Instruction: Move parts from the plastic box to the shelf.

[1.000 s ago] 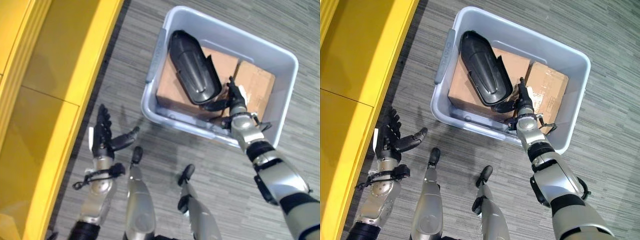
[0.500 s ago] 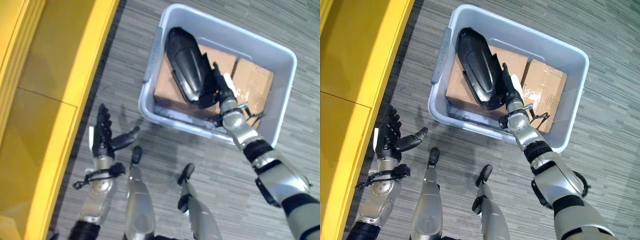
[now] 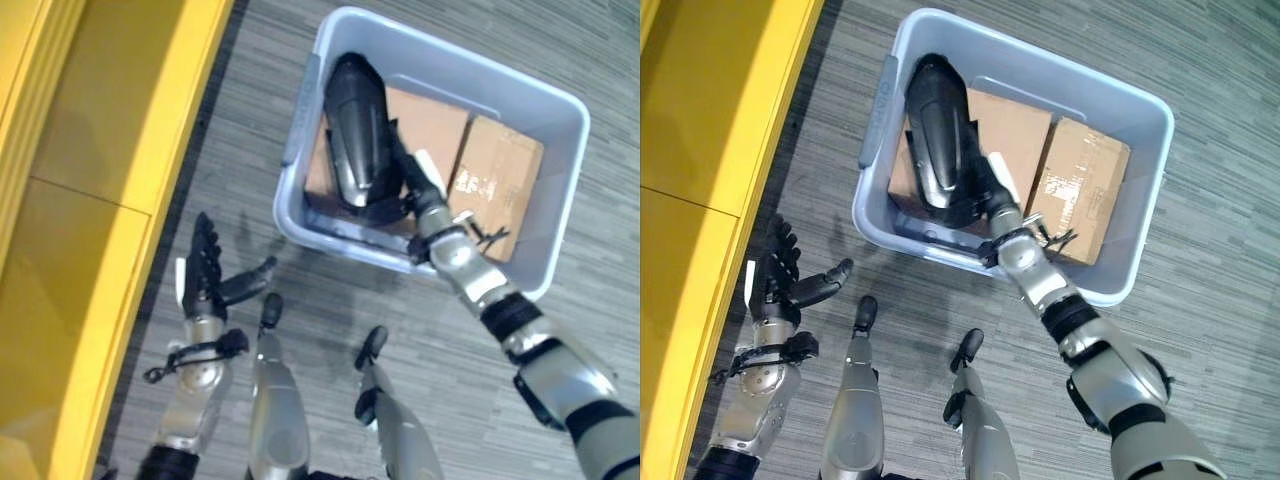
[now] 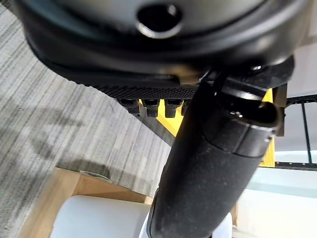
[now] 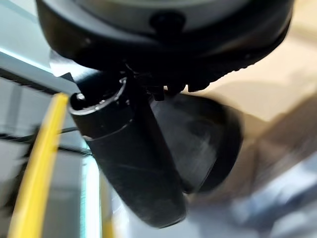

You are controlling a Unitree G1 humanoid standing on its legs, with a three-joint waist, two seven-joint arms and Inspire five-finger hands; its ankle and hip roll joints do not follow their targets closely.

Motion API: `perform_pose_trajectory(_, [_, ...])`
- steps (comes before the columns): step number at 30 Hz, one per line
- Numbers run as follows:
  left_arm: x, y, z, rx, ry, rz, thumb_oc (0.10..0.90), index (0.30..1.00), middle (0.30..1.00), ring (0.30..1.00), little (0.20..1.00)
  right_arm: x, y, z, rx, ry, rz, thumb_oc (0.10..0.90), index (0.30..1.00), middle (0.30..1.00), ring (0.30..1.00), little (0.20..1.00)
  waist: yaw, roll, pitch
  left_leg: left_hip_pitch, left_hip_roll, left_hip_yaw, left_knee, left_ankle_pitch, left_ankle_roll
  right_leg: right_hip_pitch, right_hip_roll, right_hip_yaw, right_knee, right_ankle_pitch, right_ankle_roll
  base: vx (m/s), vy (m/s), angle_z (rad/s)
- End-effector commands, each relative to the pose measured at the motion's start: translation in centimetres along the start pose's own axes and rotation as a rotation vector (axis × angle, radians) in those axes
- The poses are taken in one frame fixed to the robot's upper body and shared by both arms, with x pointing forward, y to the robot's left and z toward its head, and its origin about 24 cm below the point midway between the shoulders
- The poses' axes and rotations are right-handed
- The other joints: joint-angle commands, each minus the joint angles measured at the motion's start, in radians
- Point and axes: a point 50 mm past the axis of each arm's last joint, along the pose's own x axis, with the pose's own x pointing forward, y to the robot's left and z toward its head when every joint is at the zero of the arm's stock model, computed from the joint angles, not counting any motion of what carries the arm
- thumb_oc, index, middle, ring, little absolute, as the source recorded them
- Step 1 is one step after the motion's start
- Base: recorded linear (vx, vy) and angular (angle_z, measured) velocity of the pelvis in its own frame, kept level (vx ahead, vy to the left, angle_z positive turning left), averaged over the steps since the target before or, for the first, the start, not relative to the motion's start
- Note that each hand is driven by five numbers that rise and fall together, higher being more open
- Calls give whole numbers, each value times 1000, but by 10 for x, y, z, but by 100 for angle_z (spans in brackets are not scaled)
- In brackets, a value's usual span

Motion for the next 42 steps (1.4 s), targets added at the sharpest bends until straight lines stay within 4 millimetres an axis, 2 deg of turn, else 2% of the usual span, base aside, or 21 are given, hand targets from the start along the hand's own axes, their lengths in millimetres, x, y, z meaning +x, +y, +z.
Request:
perform_pose_trajectory(1, [1, 2, 38, -1, -207, -52, 900, 1000, 1000, 1000, 1000, 11, -18, 59, 152, -266, 4, 900, 1000, 1000, 1000, 1000, 14, -10, -10, 96, 12, 23, -12, -92, 26, 136, -137, -26, 44, -37, 67, 2, -2, -4])
perform_pose_trajectory(3, [0, 3, 36, -1, -200, -49, 900, 1000, 1000, 1000, 1000, 7, -18, 58, 261, -279, 5, 900, 1000, 1000, 1000, 1000, 11, -13, -10, 97, 12, 23, -12, -93, 26, 135, -138, -26, 45, -37, 67, 0, 0, 0])
perform_pose_trajectory(5, [-1, 3, 36, -2, -195, -50, 900, 1000, 1000, 1000, 1000, 5, -17, 59, 293, -286, 10, 900, 1000, 1000, 1000, 1000, 10, -16, -10, 98, 11, 24, -12, -93, 26, 135, -138, -26, 45, -37, 67, 0, 0, 0])
perform_pose_trajectory(8, [-1, 5, 34, 0, -182, -41, 900, 1000, 1000, 1000, 1000, -1, -14, 71, 438, -351, 53, 900, 1000, 1000, 1000, 1000, 3, -24, -10, 102, 9, 29, -12, -95, 24, 134, -138, -24, 45, -37, 66, 0, 0, 0])
perform_pose_trajectory(12, [-4, 11, 34, 24, -182, -19, 900, 1000, 1000, 1000, 1000, -11, -16, 89, 410, -446, 64, 900, 1000, 1000, 1000, 1000, -5, -29, -10, 106, 10, 32, -12, -96, 24, 135, -139, -23, 47, -38, 66, 1, -1, -2])
perform_pose_trajectory(15, [-6, 18, 39, 60, -208, 4, 900, 1000, 1000, 1000, 1000, -29, -28, 108, 239, -564, 27, 900, 1000, 1000, 1000, 1000, -18, -39, -10, 112, 10, 36, -12, -99, 22, 140, -140, -24, 48, -37, 68, 0, 0, 0])
perform_pose_trajectory(19, [-7, 20, 42, 85, -227, 11, 900, 1000, 1000, 1000, 1000, -38, -34, 116, 106, -618, -2, 900, 1000, 1000, 1000, 1000, -25, -45, -10, 116, 10, 38, -12, -100, 22, 140, -140, -21, 49, -38, 68, 2, -1, -2])
perform_pose_trajectory(21, [-7, 23, 48, 126, -258, 7, 900, 1000, 1000, 1000, 1000, -46, -43, 130, -123, -683, -50, 900, 1000, 1000, 1000, 1000, -30, -48, -10, 116, 12, 38, -12, -101, 19, 139, -138, -21, 47, -39, 69, 2, -4, -2])
perform_pose_trajectory(23, [-8, 24, 51, 139, -277, 10, 900, 1000, 1000, 1000, 1000, -49, -46, 134, -220, -704, -72, 900, 1000, 1000, 1000, 1000, -32, -51, -10, 117, 13, 38, -12, -101, 19, 138, -137, -23, 47, -38, 70, 0, 0, 0])
perform_pose_trajectory(24, [-9, 25, 52, 157, -286, 13, 900, 1000, 1000, 1000, 1000, -50, -50, 136, -364, -709, -93, 900, 1000, 1000, 1000, 1000, -34, -53, -10, 117, 14, 38, -12, -101, 19, 136, -136, -23, 48, -38, 71, 0, 0, 0])
perform_pose_trajectory(26, [-9, 26, 55, 168, -302, 16, 900, 1000, 1000, 1000, 1000, -50, -53, 142, -520, -725, -102, 900, 1000, 1000, 1000, 1000, -36, -58, -10, 116, 16, 36, -12, -101, 19, 134, -134, -23, 48, -37, 71, 0, 0, 0])
perform_pose_trajectory(29, [-10, 25, 58, 167, -319, 22, 900, 1000, 1000, 1000, 1000, -50, -51, 146, -619, -741, -89, 900, 1000, 1000, 1000, 1000, -40, -61, -10, 113, 18, 34, -12, -102, 18, 131, -131, -23, 48, -37, 71, 0, 0, 0])
perform_pose_trajectory(33, [-10, 25, 64, 183, -349, 11, 900, 1000, 1000, 1000, 1000, -41, -46, 146, -931, -725, -7, 900, 1000, 1000, 1000, 1000, -34, -67, -10, 106, 22, 30, -12, -102, 17, 127, -129, -24, 45, -37, 71, 0, 0, 0])
perform_pose_trajectory(35, [-10, 25, 65, 174, -354, 10, 900, 1000, 1000, 1000, 1000, -37, -42, 144, -947, -707, 51, 900, 1000, 1000, 1000, 1000, -31, -73, -10, 97, 22, 28, -12, -101, 15, 121, -129, -27, 44, -37, 71, 8, -17, -1])
perform_pose_trajectory(42, [-12, 27, 64, 192, -346, -10, 900, 1000, 1000, 1000, 1000, -30, -35, 139, -1240, -704, 144, 900, 1000, 1000, 1000, 1000, -21, -76, -10, 81, 24, 25, -12, -97, 12, 107, -126, -31, 44, -36, 71, 0, 0, 0])
